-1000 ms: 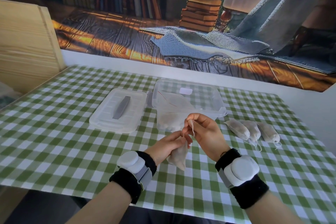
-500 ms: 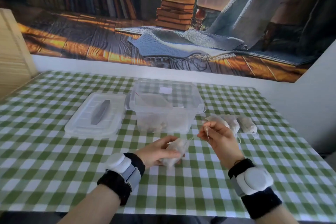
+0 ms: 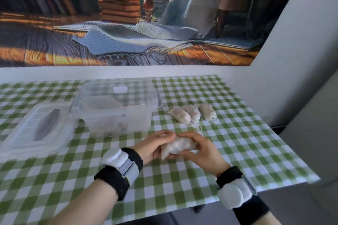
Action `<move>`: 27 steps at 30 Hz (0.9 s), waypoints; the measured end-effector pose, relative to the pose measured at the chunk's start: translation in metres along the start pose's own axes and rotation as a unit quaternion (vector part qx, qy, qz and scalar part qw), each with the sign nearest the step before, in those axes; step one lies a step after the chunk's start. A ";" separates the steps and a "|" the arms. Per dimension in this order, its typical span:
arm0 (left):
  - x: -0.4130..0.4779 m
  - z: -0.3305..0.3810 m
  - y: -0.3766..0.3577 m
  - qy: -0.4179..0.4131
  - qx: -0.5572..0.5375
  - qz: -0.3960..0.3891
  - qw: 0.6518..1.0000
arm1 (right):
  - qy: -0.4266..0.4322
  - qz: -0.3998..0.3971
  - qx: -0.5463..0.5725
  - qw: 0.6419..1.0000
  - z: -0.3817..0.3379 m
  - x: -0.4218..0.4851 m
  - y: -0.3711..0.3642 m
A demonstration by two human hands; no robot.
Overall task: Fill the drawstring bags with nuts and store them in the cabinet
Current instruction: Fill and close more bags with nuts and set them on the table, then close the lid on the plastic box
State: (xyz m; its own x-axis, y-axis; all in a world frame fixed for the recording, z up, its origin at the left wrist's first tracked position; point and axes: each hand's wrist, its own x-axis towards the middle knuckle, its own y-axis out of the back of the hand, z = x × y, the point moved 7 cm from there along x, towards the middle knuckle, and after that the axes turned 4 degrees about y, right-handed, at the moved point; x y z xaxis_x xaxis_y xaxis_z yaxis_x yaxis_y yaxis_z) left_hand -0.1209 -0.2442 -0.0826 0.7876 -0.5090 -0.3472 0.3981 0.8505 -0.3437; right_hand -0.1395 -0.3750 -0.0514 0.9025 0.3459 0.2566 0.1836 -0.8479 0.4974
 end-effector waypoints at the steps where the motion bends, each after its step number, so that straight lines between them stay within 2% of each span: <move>1: 0.005 0.001 -0.005 -0.002 -0.003 0.004 1.000 | -0.016 0.027 0.004 0.999 0.006 -0.003 0.010; 3: 0.015 0.003 -0.007 -0.010 0.008 0.024 1.000 | -0.050 0.085 0.007 0.995 0.020 -0.006 0.034; 5: 0.023 0.005 0.002 -0.040 0.072 0.082 0.993 | -0.088 0.167 0.006 0.982 0.035 -0.007 0.066; 8: 0.025 -0.001 0.017 -0.088 0.137 0.168 0.972 | -0.162 0.293 0.010 0.942 0.064 -0.005 0.111; 10: 0.022 -0.006 0.021 -0.106 0.178 0.195 0.959 | -0.201 0.338 0.002 0.919 0.080 0.000 0.133; 15: 0.026 -0.004 0.027 -0.122 0.196 0.213 0.949 | -0.276 0.348 -0.037 0.895 0.120 0.034 0.157; 19: 0.026 -0.003 0.027 -0.129 0.193 0.210 0.950 | -0.323 0.286 -0.062 0.900 0.139 0.047 0.148; 24: 0.027 -0.007 0.029 -0.125 0.195 0.208 0.950 | -0.297 0.271 -0.062 0.913 0.142 0.041 0.140; 27: 0.025 -0.002 0.027 -0.125 0.185 0.210 0.952 | -0.279 0.307 -0.052 0.908 0.130 0.034 0.144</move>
State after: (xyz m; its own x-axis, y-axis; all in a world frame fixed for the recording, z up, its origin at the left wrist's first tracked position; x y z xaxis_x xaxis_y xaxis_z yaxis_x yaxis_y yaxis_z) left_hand -0.0911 -0.2343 -0.1028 0.9828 -0.1065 -0.1510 0.1259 0.9841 0.1254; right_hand -0.0320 -0.5379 -0.0786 0.8845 -0.4617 0.0674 -0.4334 -0.7595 0.4851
